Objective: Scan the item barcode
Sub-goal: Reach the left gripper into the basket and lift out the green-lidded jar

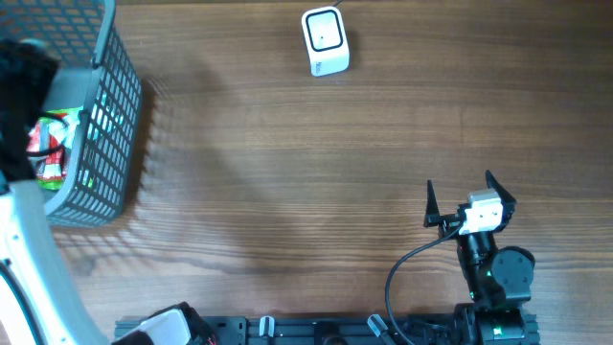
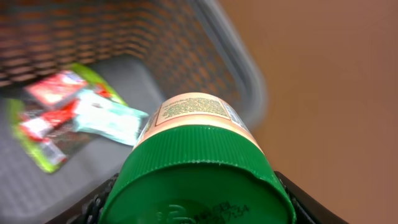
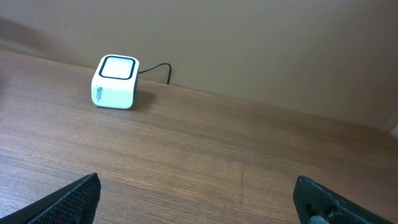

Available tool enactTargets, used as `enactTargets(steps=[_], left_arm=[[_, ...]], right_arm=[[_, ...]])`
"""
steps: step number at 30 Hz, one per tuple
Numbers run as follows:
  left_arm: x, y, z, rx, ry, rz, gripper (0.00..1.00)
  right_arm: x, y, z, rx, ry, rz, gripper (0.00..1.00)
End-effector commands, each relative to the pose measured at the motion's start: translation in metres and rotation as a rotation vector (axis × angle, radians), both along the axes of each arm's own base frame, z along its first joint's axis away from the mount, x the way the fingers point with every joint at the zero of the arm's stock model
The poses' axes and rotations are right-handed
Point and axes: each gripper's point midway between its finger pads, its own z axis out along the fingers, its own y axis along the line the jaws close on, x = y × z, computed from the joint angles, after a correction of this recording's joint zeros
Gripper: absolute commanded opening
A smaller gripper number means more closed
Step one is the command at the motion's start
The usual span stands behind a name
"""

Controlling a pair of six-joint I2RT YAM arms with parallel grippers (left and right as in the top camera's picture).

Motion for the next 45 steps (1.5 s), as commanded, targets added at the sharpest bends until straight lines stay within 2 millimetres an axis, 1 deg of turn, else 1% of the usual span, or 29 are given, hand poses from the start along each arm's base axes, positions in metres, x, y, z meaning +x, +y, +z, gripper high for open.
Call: enactTargets(steps=[1, 3, 4, 5, 7, 9, 11, 12, 15, 17, 19, 21, 23, 24, 25, 26, 27, 29, 30, 32, 33, 34, 35, 36, 39, 41, 42, 43, 45], left_arm=[[0.009, -0.066, 0.015, 0.005, -0.038, -0.184, 0.62], [0.016, -0.118, 0.0, 0.018, 0.021, -0.313, 0.62], [0.017, -0.138, -0.01, 0.021, 0.062, -0.363, 0.62], [0.018, -0.171, -0.031, 0.019, 0.138, -0.452, 0.62], [0.018, -0.207, -0.062, 0.023, 0.256, -0.548, 0.62], [0.018, -0.259, -0.119, 0.046, 0.447, -0.67, 0.62], [0.016, -0.298, -0.168, 0.042, 0.586, -0.73, 0.63], [0.014, -0.33, -0.198, 0.038, 0.654, -0.798, 0.62], [0.007, -0.382, -0.254, 0.046, 0.743, -0.866, 0.63], [0.001, -0.409, -0.283, 0.049, 0.772, -0.879, 0.63], [-0.005, -0.424, -0.3, 0.045, 0.788, -0.87, 0.63], [-0.008, -0.437, -0.313, 0.055, 0.792, -0.893, 0.63], [-0.013, -0.441, -0.317, 0.064, 0.804, -0.904, 0.65], [-0.016, -0.442, -0.318, 0.069, 0.811, -0.908, 0.72], [-0.019, -0.444, -0.318, 0.072, 0.814, -0.913, 0.83], [-0.019, -0.444, -0.319, 0.074, 0.815, -0.916, 0.99], [-0.018, -0.444, -0.317, 0.082, 0.811, -0.93, 1.0], [-0.003, -0.436, -0.299, 0.131, 0.768, -0.981, 1.0], [0.01, -0.423, -0.28, 0.165, 0.739, -0.968, 1.0], [0.038, -0.392, -0.231, 0.197, 0.668, -0.954, 0.97], [0.044, -0.383, -0.22, 0.201, 0.654, -0.949, 0.95], [0.057, -0.357, -0.195, 0.205, 0.627, -0.928, 0.88], [0.064, -0.333, -0.176, 0.218, 0.615, -0.915, 0.75], [0.069, -0.301, -0.154, 0.233, 0.6, -0.894, 0.74], [0.074, -0.207, -0.1, 0.218, 0.511, -0.728, 0.81], [0.066, -0.154, -0.07, 0.198, 0.448, -0.602, 0.82], [0.056, -0.121, -0.052, 0.19, 0.411, -0.522, 0.84], [0.051, -0.106, -0.044, 0.187, 0.393, -0.481, 0.84], [0.039, -0.06, -0.032, 0.162, 0.364, -0.348, 1.0]], right_arm=[[0.0, 0.001, 0.001, -0.001, -0.004, 0.01, 1.0], [0.0, 0.001, 0.001, -0.001, -0.004, 0.01, 1.0], [0.0, 0.001, 0.001, -0.001, -0.004, 0.01, 1.0], [0.0, 0.001, 0.001, -0.001, -0.004, 0.01, 1.0], [0.0, 0.001, 0.001, -0.001, -0.004, 0.01, 1.0], [0.0, 0.001, 0.001, -0.001, -0.004, 0.01, 1.0], [0.0, 0.001, 0.001, -0.001, -0.004, 0.01, 1.0], [0.0, 0.001, 0.001, -0.001, -0.004, 0.01, 1.0], [0.0, 0.001, 0.001, -0.001, -0.004, 0.01, 1.0], [0.0, 0.001, 0.001, -0.001, -0.004, 0.01, 1.0], [0.0, 0.001, 0.001, -0.001, -0.004, 0.01, 1.0], [0.0, 0.001, 0.001, -0.001, -0.004, 0.01, 1.0], [0.0, 0.001, 0.001, -0.001, -0.004, 0.01, 1.0], [0.0, 0.001, 0.001, -0.001, -0.004, 0.01, 1.0], [0.0, 0.001, 0.001, -0.001, -0.004, 0.01, 1.0], [0.0, 0.001, 0.001, -0.001, -0.004, 0.01, 1.0], [0.0, 0.001, 0.001, -0.001, -0.004, 0.01, 1.0], [0.0, 0.001, 0.001, -0.001, -0.004, 0.01, 1.0], [0.0, 0.001, 0.001, -0.001, -0.004, 0.01, 1.0], [0.0, 0.001, 0.001, -0.001, -0.004, 0.01, 1.0], [0.0, 0.001, 0.001, -0.001, -0.004, 0.01, 1.0], [0.0, 0.001, 0.001, -0.001, -0.004, 0.01, 1.0], [0.0, 0.001, 0.001, -0.001, -0.004, 0.01, 1.0], [0.0, 0.001, 0.001, -0.001, -0.004, 0.01, 1.0], [0.0, 0.001, 0.001, -0.001, -0.004, 0.01, 0.99], [0.0, 0.001, 0.001, -0.001, -0.004, 0.01, 1.0], [0.0, 0.001, 0.001, -0.001, -0.004, 0.01, 1.0], [0.0, 0.001, 0.001, -0.001, -0.004, 0.01, 1.0], [-0.001, 0.009, 0.002, 0.006, -0.008, 0.054, 1.0]])
